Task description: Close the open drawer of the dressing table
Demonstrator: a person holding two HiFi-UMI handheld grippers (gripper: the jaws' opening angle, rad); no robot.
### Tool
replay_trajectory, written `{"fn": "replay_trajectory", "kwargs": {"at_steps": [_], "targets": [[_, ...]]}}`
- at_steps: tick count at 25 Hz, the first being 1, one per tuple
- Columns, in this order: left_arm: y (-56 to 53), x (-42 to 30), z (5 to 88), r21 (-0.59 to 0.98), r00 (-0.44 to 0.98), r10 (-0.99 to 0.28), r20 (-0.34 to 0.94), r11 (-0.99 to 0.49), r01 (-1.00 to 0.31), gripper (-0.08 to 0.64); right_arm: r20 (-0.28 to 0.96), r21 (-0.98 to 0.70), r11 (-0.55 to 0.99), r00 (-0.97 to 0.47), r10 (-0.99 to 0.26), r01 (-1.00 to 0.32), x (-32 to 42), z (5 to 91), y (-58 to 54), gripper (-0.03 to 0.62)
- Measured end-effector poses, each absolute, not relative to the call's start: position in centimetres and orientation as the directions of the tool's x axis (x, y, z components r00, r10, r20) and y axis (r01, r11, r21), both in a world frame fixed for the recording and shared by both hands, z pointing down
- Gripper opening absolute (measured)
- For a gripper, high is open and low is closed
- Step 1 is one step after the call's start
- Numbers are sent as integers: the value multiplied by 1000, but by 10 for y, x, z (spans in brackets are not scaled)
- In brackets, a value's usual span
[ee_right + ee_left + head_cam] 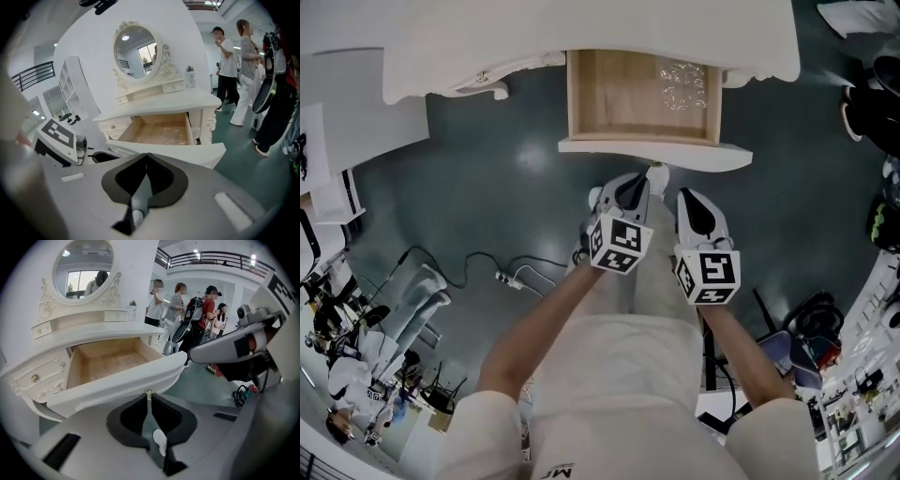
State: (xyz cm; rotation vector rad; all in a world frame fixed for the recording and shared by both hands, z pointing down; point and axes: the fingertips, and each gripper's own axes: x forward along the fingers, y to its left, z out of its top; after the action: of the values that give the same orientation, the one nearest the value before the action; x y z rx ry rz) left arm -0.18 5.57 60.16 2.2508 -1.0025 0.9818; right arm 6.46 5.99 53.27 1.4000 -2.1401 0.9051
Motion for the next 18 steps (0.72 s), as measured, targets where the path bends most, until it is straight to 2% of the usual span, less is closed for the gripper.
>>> {"fn": "replay_trajectory", "kwargs": {"at_steps": [10,13,18], "targets": [[50,5,614,148,475,-423,772,-608,-780,16,662,-292,249,-383,-644,-923,75,539,60,3],[52,9,619,159,484,-404,776,-617,-770,62,663,-295,242,-380,-645,-925,77,541,61,3],[52,14,628,159,479,-382,790,-627,-762,64,667,-297,231,-375,-644,-926,79,542,62,3]]}}
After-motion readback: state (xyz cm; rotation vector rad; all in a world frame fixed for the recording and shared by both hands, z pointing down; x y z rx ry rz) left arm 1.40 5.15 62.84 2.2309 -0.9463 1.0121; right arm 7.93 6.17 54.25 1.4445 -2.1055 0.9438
